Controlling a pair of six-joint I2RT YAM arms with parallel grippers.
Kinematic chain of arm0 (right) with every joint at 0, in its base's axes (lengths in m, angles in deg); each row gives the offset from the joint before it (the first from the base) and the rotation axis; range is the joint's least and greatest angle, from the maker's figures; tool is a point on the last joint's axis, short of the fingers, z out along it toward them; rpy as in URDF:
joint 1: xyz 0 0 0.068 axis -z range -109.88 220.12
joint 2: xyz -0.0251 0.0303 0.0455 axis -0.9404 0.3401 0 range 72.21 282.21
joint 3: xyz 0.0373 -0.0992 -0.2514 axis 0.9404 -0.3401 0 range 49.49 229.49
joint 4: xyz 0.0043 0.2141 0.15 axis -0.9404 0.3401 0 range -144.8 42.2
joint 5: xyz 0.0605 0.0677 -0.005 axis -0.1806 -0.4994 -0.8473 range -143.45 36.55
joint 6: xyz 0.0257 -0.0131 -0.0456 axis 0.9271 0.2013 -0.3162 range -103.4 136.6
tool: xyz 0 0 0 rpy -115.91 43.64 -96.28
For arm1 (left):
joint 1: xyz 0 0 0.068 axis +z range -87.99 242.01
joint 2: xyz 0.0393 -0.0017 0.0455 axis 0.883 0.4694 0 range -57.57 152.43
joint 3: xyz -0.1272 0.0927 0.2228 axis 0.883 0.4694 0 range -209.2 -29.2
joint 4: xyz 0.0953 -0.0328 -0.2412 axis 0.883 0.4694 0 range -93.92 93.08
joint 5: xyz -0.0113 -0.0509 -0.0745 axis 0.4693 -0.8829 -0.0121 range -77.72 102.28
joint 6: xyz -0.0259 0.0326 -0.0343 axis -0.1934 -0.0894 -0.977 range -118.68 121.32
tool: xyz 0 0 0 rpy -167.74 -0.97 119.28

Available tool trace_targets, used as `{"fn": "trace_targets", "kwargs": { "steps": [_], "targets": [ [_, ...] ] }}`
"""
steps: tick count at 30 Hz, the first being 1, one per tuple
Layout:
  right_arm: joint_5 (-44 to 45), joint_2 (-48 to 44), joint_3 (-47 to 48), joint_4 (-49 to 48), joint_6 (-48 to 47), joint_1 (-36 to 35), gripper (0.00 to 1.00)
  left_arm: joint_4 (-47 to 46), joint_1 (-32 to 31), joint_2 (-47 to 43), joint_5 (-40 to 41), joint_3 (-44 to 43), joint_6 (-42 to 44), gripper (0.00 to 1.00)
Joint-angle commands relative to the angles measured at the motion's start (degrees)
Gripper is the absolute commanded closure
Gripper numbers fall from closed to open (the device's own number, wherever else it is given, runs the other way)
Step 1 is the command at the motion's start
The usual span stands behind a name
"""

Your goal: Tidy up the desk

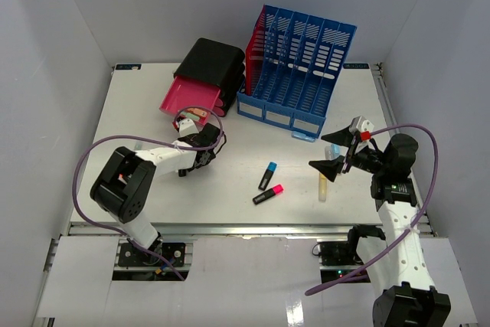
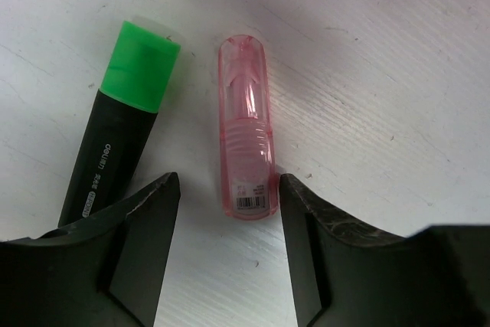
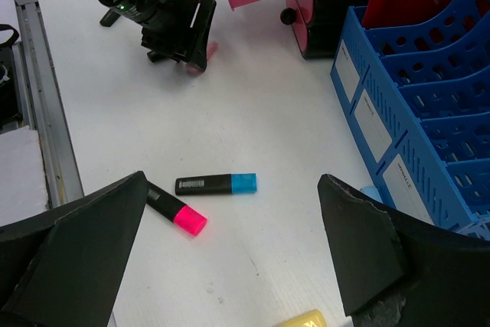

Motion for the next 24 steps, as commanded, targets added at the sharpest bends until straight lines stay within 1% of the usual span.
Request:
{"fn": "trace_targets", "kwargs": {
  "steps": [1,2,5,6,11,13,14,19,21,24],
  "targets": [
    [-1.3,-1.0,-0.4,-2.5,0.7,0.7,0.02,-2.0,-0.1,2.0,0.1,-0.4,-0.2,0.44],
    [-1.3,-1.2,-0.5,-2.5,0.7,0.8,0.02,-2.3,-0.1,2.2,0.0,-0.2,-0.3,0.49],
    [-1.4,-1.7,-1.0,-3.0,0.9,1.1,0.02,-2.7,-0.1,2.1,-0.5,0.8,-0.7,0.57],
    [-1.4,-1.9,-1.0,-3.2,0.9,1.1,0.02,-2.9,-0.1,1.9,-0.7,1.1,-0.8,0.62],
    [-1.9,-2.1,-1.3,-3.5,1.1,1.4,0.02,-3.4,-0.1,-1.4,-1.4,3.9,-0.4,0.73],
    [-1.9,-2.2,-1.5,-3.6,1.1,1.5,0.02,-3.6,-0.1,-3.8,-2.4,5.1,0.1,0.81],
    [-1.9,-2.4,-1.4,-3.6,1.0,1.6,0.02,-3.8,-0.3,-5.0,-2.9,5.7,0.4,0.87],
    [-1.9,-2.9,-1.6,-3.6,0.8,2.0,0.02,-3.7,-1.3,-15.4,-6.9,9.8,2.4,0.98],
    [-1.9,-3.1,-1.6,-3.8,0.8,2.2,0.02,-3.3,-1.5,-20.4,-9.1,11.3,3.3,1.00],
    [-1.7,-3.2,-1.6,-3.6,0.7,2.5,0.02,-0.5,-1.6,-28.9,-12.2,12.0,3.3,1.00]
  ]
}}
